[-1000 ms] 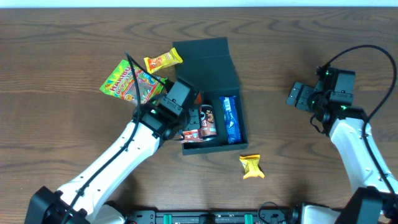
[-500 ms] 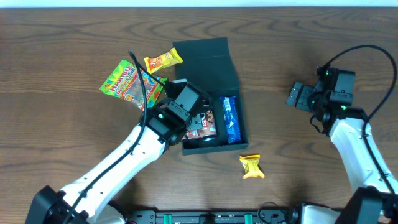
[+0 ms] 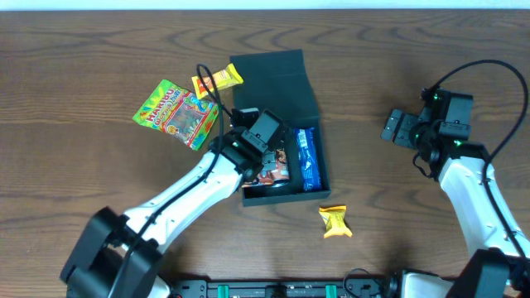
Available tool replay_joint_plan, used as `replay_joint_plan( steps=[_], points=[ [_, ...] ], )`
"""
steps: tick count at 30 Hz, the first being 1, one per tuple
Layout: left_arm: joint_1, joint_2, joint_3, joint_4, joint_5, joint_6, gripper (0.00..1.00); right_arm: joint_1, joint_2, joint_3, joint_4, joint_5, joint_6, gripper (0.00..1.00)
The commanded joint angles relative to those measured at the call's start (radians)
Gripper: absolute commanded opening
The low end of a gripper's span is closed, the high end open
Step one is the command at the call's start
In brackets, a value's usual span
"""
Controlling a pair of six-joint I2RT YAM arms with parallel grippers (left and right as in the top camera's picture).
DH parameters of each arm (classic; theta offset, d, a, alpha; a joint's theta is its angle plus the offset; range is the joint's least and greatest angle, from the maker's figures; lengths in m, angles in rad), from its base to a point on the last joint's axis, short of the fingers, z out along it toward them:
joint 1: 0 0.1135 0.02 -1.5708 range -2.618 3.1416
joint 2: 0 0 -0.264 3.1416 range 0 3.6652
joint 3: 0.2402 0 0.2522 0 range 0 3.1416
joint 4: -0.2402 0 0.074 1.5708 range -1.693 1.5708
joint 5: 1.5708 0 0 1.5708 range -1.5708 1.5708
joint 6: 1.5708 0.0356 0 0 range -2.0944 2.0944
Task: Pack container
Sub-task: 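Carry the Hello Panda box over the black box's left side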
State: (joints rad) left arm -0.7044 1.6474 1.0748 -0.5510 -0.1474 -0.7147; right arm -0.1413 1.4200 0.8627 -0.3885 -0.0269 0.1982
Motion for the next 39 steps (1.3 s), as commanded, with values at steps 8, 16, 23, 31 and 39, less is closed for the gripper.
replay_joint_plan(
  steps=[8, 16, 23, 31, 39],
  points=[
    [0.003, 0.109, -0.007, 0.048, 0.014, -0.019, 0.55, -0.006, -0.006, 0.007, 0.000, 0.000, 0.010, 0.99],
    [0.005, 0.112, -0.007, 0.011, -0.003, -0.023, 0.56, -0.006, -0.006, 0.007, 0.000, 0.000, 0.010, 0.99],
    [0.005, 0.111, -0.006, -0.077, -0.020, -0.026, 0.59, -0.006, -0.006, 0.007, 0.000, 0.000, 0.010, 0.99],
    [0.005, 0.110, 0.028, -0.090, -0.020, -0.021, 0.63, -0.006, -0.006, 0.007, -0.001, 0.000, 0.010, 0.99],
    [0.005, 0.095, 0.175, -0.200, -0.021, 0.041, 0.62, -0.006, -0.006, 0.007, -0.001, 0.000, 0.010, 0.99]
  ],
)
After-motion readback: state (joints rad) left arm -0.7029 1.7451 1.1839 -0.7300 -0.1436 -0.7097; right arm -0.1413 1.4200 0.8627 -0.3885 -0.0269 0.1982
